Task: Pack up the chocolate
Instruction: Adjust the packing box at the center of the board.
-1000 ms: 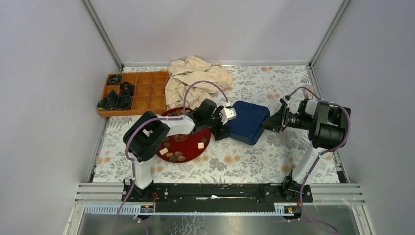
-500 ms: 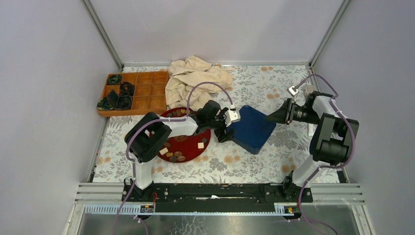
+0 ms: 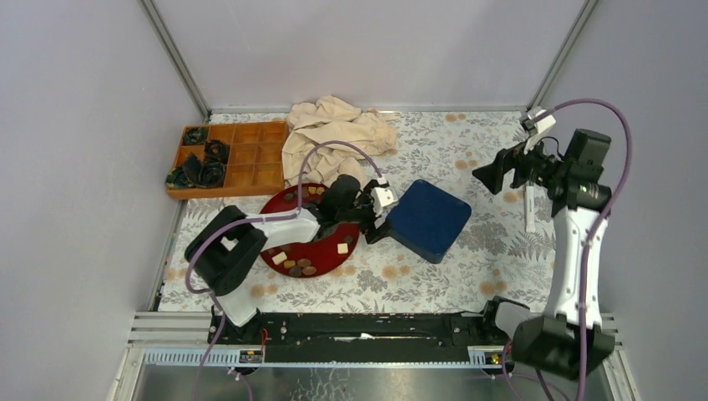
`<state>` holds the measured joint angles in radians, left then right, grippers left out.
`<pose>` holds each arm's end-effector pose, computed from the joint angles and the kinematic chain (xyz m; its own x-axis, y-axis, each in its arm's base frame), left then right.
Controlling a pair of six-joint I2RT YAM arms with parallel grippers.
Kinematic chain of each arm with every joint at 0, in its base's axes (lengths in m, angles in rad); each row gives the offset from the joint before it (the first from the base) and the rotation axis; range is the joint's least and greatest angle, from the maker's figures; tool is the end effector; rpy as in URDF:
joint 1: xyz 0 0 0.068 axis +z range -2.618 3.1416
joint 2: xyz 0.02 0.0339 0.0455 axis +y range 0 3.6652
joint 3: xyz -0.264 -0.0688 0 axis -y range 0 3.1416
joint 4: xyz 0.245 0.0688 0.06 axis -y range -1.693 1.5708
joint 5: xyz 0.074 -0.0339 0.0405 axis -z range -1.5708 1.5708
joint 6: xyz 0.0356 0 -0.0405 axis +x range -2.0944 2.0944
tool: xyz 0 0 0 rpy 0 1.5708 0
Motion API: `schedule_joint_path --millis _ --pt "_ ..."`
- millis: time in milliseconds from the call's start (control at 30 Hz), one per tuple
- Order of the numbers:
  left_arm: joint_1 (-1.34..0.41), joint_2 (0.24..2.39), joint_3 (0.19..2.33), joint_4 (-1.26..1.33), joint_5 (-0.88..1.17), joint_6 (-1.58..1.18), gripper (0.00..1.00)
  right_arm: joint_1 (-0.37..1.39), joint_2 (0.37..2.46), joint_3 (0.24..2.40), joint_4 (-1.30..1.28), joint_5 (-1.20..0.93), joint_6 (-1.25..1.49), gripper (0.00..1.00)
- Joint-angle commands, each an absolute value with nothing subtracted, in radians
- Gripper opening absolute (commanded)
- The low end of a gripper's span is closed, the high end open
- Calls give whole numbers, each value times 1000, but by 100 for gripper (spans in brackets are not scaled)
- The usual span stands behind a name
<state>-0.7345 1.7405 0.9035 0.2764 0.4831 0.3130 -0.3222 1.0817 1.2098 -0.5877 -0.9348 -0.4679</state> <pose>0.2580 -0.2553 0.1758 -0.1028 0.4602 -0.8818 0.9640 0.2647 0.0258 0.2145 -0.0414 0.3951 -0.1519 -0.2317 -0.9608 -0.6323 0.7700 -0.0857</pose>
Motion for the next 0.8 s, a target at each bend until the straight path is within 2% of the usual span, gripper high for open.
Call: schedule_joint_path --millis 0,100,167,300,367,433,600,767 --pt "-737 1628 804 530 410 237 98 -369 1251 1078 -572 -993 -283 98" --pt "-717 1562 750 607 378 146 98 -393 1241 919 -406 -984 -145 92" --pt "-680 1541 736 636 407 53 98 -400 1241 909 -430 -973 -134 84" --pt "-598 1555 699 767 514 -114 99 -400 1276 887 -481 -925 -142 57" --pt "-589 1569 680 821 507 -135 99 -402 1308 880 -498 -894 -145 45" --pt "-582 1600 705 808 501 -166 99 -402 1348 884 -508 -880 -136 30" --pt "-571 1701 838 687 481 -254 98 -415 1432 875 -475 -853 -57 21" --pt "-569 1772 908 585 441 -287 96 -423 1496 857 -426 -825 -8 8"
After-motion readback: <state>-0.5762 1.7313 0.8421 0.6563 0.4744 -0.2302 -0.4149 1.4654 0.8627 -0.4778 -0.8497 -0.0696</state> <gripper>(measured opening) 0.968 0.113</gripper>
